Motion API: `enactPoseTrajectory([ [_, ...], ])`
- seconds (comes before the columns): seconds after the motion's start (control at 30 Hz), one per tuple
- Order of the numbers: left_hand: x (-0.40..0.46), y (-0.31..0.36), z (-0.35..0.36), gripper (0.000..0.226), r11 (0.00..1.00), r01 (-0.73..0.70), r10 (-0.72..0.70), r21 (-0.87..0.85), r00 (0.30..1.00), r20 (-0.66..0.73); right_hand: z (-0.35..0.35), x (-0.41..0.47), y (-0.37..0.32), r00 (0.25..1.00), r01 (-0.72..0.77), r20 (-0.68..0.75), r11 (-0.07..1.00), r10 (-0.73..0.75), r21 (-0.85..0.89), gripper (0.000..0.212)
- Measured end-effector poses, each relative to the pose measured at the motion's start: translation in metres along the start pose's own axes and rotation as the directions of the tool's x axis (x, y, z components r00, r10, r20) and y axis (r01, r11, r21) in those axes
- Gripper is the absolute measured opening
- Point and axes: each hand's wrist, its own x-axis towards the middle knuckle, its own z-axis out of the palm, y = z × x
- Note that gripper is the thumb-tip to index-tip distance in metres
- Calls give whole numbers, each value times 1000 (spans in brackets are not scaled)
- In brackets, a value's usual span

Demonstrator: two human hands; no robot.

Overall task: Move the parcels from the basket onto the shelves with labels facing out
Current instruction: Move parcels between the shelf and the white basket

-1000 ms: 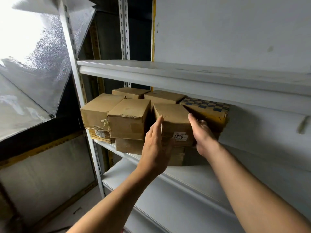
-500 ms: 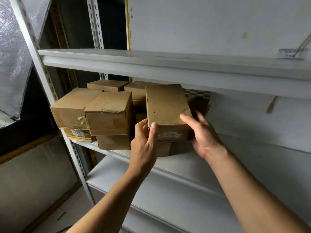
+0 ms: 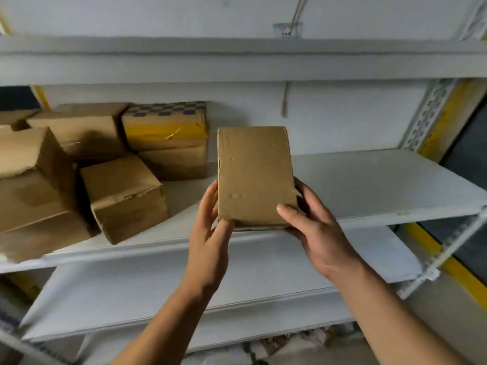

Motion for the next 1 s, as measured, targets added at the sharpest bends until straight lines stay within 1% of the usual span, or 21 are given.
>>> enactPoseTrajectory([
  [0.07, -8, -3, 29, 57, 999, 21, -18, -31, 996, 82, -28, -28, -7, 997, -5, -81, 1000, 4, -15, 60],
  [0.17, -26, -4, 78, 67, 997, 66, -55, -50, 980, 190, -71, -75, -14, 979, -11, -204, 1000, 6, -26, 66],
  [0.2, -35, -4, 96, 67, 995, 80, -65, -58, 971, 228, -87, -92, -16, 969, -17, -247, 1000, 11, -21, 68],
  [0.27, -56, -5, 133, 61, 991, 118, -94, -59, 946, 311, -117, -128, -18, 942, -33, -334, 999, 31, 0, 72],
  [0.37, -93, -9, 187, 57, 981, 186, -146, -49, 888, 436, -160, -187, -14, 874, -42, -482, 998, 58, 45, 72],
  [0.47, -130, -19, 238, 55, 971, 238, -198, -9, 829, 522, -200, -244, -4, 785, -33, -615, 996, 76, 81, 64],
  [0.53, -155, -27, 267, 55, 967, 254, -224, 33, 776, 589, -222, -280, 4, 715, -31, -694, 996, 83, 86, 62],
  [0.63, -191, -38, 304, 62, 959, 262, -261, 110, 658, 706, -247, -335, 16, 635, -46, -767, 995, 94, 85, 58],
  [0.7, -211, -56, 328, 65, 946, 273, -307, 175, 580, 755, -262, -369, 27, 579, -65, -807, 993, 117, 98, 61],
  [0.73, -222, -68, 341, 64, 940, 262, -330, 219, 528, 782, -269, -386, 34, 546, -70, -827, 991, 133, 113, 62],
  [0.83, -256, -95, 379, 70, 901, 266, -419, 344, 322, 849, -289, -433, 57, 427, -81, -884, 982, 191, 172, 63],
  [0.87, -269, -104, 392, 69, 889, 270, -437, 371, 253, 863, -294, -449, 65, 388, -84, -897, 977, 212, 195, 64],
  [0.93, -297, -121, 412, 65, 872, 285, -450, 399, 141, 882, -303, -479, 79, 308, -86, -918, 968, 249, 234, 65],
  [1.0, -323, -137, 428, 66, 851, 272, -469, 450, 7, 883, -309, -509, 94, 235, -95, -927, 956, 293, 278, 65],
])
